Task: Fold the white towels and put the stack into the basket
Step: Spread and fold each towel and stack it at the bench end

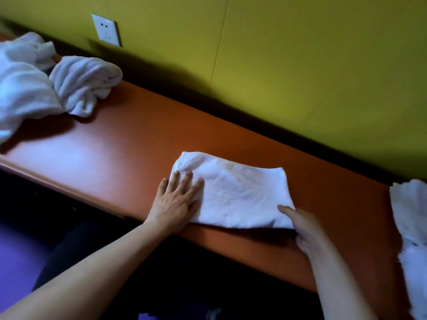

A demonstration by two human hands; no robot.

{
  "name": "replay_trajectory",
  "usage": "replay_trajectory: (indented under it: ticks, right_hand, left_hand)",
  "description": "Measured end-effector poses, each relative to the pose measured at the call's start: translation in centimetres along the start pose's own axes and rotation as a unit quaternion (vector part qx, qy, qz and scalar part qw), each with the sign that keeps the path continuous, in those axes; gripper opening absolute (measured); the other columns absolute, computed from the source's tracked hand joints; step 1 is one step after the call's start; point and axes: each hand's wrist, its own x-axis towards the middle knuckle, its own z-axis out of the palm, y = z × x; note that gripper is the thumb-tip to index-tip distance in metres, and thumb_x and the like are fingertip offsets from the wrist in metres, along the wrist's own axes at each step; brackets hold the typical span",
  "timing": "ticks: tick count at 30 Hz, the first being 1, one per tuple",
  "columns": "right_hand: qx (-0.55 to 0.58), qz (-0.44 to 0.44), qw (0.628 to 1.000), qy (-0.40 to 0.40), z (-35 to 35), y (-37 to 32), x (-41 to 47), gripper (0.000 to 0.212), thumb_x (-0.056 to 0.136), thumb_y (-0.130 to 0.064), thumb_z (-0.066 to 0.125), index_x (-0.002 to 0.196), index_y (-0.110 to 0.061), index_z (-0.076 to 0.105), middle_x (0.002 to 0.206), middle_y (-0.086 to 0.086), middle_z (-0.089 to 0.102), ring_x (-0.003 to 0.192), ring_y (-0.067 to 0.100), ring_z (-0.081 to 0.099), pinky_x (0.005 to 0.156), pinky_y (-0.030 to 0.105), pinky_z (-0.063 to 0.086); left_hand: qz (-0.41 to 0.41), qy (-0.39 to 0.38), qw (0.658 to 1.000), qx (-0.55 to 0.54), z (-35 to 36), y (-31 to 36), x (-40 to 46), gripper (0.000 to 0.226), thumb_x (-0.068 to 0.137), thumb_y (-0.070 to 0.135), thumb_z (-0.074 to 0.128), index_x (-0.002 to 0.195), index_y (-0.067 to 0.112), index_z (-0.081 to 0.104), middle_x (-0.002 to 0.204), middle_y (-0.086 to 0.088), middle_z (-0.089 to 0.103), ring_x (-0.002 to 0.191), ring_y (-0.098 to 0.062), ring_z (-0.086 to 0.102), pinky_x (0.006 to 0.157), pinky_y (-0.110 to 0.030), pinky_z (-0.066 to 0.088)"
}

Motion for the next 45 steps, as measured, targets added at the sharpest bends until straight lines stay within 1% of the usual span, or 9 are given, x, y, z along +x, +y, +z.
replay_trajectory:
  ticks: [5, 13, 16, 20, 25, 28, 35, 39, 45]
  right_hand:
    - [-0.079, -0.194, 0.974, 0.081, 2.8, -3.2, -2.5, 0.01, 0.086, -0.011, 0.067, 0.09, -0.003, 0.072, 0.073, 0.001, 0.068, 0.072, 0.02, 0.062, 0.065, 0.032, 0.046]
    - [-0.193, -0.401, 0.893, 0.067, 13.8, -5.0, -8.0, 0.026, 0.084, -0.031, 0.059, 0.061, -0.024, 0.048, 0.054, -0.004, 0.051, 0.054, 0.017, 0.044, 0.054, 0.029, 0.033]
    - [-0.262, -0.386, 0.885, 0.001, 18.2, -2.7, -9.1, 0.017, 0.086, -0.033, 0.061, 0.075, -0.02, 0.058, 0.069, 0.003, 0.064, 0.063, 0.022, 0.052, 0.06, 0.028, 0.037]
    - [-0.398, -0.275, 0.857, -0.178, 20.5, -0.6, -9.8, 0.061, 0.092, -0.051, 0.053, 0.144, -0.02, 0.046, 0.123, 0.007, 0.062, 0.113, 0.024, 0.058, 0.099, 0.037, 0.046]
    - [-0.189, -0.357, 0.915, -0.013, 16.9, -1.8, -8.6, 0.017, 0.09, -0.015, 0.063, 0.105, -0.018, 0.071, 0.093, -0.003, 0.071, 0.081, 0.013, 0.063, 0.075, 0.024, 0.046]
    - [-0.184, -0.289, 0.933, 0.11, 14.1, -1.9, -6.0, 0.013, 0.091, -0.02, 0.064, 0.1, -0.012, 0.064, 0.091, 0.005, 0.068, 0.09, 0.028, 0.064, 0.071, 0.028, 0.039]
    - [-0.181, -0.156, 0.971, -0.007, 14.0, 0.8, -3.5, 0.049, 0.089, -0.048, 0.065, 0.119, -0.01, 0.06, 0.116, 0.007, 0.066, 0.108, 0.027, 0.063, 0.094, 0.038, 0.05]
    - [-0.066, -0.095, 0.992, -0.052, 13.7, 1.2, -3.7, 0.055, 0.07, -0.055, 0.074, 0.101, -0.01, 0.068, 0.103, 0.001, 0.074, 0.093, 0.022, 0.071, 0.088, 0.049, 0.057]
    - [-0.008, -0.163, 0.986, -0.036, 9.8, 2.0, -4.3, 0.022, 0.082, -0.035, 0.074, 0.093, -0.02, 0.06, 0.101, 0.002, 0.07, 0.094, 0.023, 0.068, 0.087, 0.047, 0.055]
  left_hand:
    - [-0.069, 0.078, 0.992, -0.067, -1.4, -1.2, -0.1, 0.052, 0.085, 0.042, 0.061, 0.132, 0.02, 0.059, 0.135, -0.018, 0.055, 0.109, -0.044, 0.055, 0.087, -0.049, 0.051]
    - [-0.118, 0.088, 0.954, -0.262, -1.7, -4.2, 0.4, 0.034, 0.089, 0.021, 0.063, 0.122, 0.026, 0.064, 0.1, 0.002, 0.055, 0.1, -0.032, 0.057, 0.085, -0.03, 0.032]
    - [-0.157, 0.103, 0.924, -0.334, -2.7, -4.2, 0.4, 0.028, 0.095, 0.018, 0.055, 0.121, 0.019, 0.066, 0.104, -0.004, 0.068, 0.105, -0.031, 0.061, 0.087, -0.034, 0.042]
    - [-0.221, 0.102, 0.882, -0.404, -3.7, -4.4, 0.1, 0.024, 0.103, 0.031, 0.044, 0.11, 0.021, 0.064, 0.092, 0.004, 0.065, 0.101, -0.026, 0.062, 0.075, -0.027, 0.037]
    - [-0.224, 0.091, 0.898, -0.368, -3.3, -3.9, 0.2, 0.035, 0.096, 0.04, 0.057, 0.119, 0.013, 0.061, 0.107, -0.005, 0.068, 0.106, -0.029, 0.062, 0.084, -0.034, 0.044]
    - [-0.211, 0.083, 0.936, -0.268, -2.8, -2.9, -0.3, 0.046, 0.087, 0.046, 0.066, 0.113, 0.01, 0.059, 0.109, -0.013, 0.062, 0.106, -0.037, 0.056, 0.087, -0.041, 0.044]
    - [-0.248, 0.015, 0.939, -0.239, -3.0, -1.6, 0.5, 0.044, 0.084, 0.041, 0.069, 0.109, 0.006, 0.059, 0.11, -0.018, 0.065, 0.109, -0.042, 0.059, 0.083, -0.039, 0.043]
    - [-0.25, 0.006, 0.918, -0.309, -3.2, -1.2, -0.3, 0.027, 0.083, 0.03, 0.066, 0.064, 0.019, 0.051, 0.086, -0.015, 0.058, 0.104, -0.039, 0.055, 0.075, -0.035, 0.039]
    - [-0.22, 0.015, 0.906, -0.361, -3.4, 2.7, -1.3, 0.027, 0.089, 0.026, 0.067, 0.106, 0.009, 0.056, 0.104, -0.011, 0.062, 0.104, -0.031, 0.058, 0.076, -0.031, 0.039]
